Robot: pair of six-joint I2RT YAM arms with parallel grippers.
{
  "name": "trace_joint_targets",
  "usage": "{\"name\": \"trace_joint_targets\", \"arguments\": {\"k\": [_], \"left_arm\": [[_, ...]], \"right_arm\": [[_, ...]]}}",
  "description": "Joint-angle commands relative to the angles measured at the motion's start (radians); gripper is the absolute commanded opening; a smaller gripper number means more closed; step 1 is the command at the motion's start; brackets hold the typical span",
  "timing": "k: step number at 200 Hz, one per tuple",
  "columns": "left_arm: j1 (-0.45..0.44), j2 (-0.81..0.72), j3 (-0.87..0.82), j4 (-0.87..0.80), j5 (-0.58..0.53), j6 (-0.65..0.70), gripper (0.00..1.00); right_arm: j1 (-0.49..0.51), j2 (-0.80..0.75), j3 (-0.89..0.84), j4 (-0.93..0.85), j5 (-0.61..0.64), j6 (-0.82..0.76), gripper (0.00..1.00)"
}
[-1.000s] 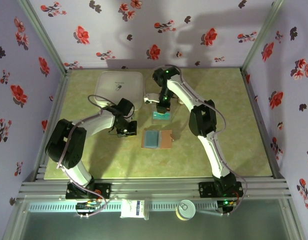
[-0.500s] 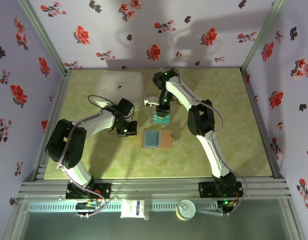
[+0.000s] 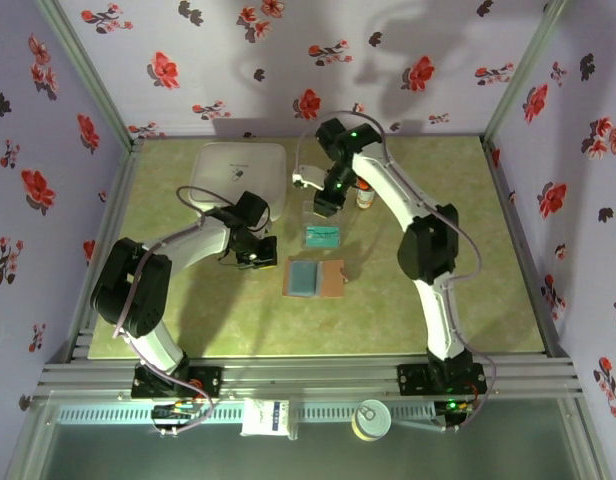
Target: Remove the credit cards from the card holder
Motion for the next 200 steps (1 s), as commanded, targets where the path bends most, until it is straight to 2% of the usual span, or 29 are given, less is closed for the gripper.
{"name": "trace_joint_targets", "arguments": {"k": [1, 30, 50, 74, 112, 137, 168, 200], "left_arm": [[-0.018, -0.022, 0.005, -0.006, 0.029, -0.019, 0.03], [-0.049, -0.039, -0.020, 0.025, 0.029, -0.043, 0.03], [-0.071, -0.039, -0.042, 0.057, 0.036, -0.060, 0.01], [-0.098, -0.029, -0.065, 0.089, 0.037, -0.078, 0.00], [-0.136, -0.017, -0.094, 0.123, 0.033, -0.100, 0.00], [-0.149, -0.012, -0.105, 0.122, -0.004, -0.105, 0.00], [-0.150, 0.011, -0.124, 0.136, -0.021, -0.111, 0.00], [-0.151, 0.001, -0.160, 0.150, -0.048, -0.114, 0.00]], "right_arm": [[0.014, -0.133, -0.156, 0.199, -0.013, 0.242, 0.26], [0.041, -0.357, -0.524, 0.582, -0.023, 0.570, 0.29], [0.050, -0.489, -0.791, 0.864, -0.013, 0.860, 0.28], [0.072, -0.594, -1.000, 1.051, 0.029, 1.162, 0.26], [0.151, -0.669, -1.156, 1.089, 0.098, 1.405, 0.26], [0.188, -0.687, -1.245, 1.154, 0.087, 1.527, 0.26], [0.209, -0.666, -1.291, 1.148, 0.113, 1.583, 0.26], [0.249, -0.643, -1.300, 1.109, 0.147, 1.558, 0.26]]}}
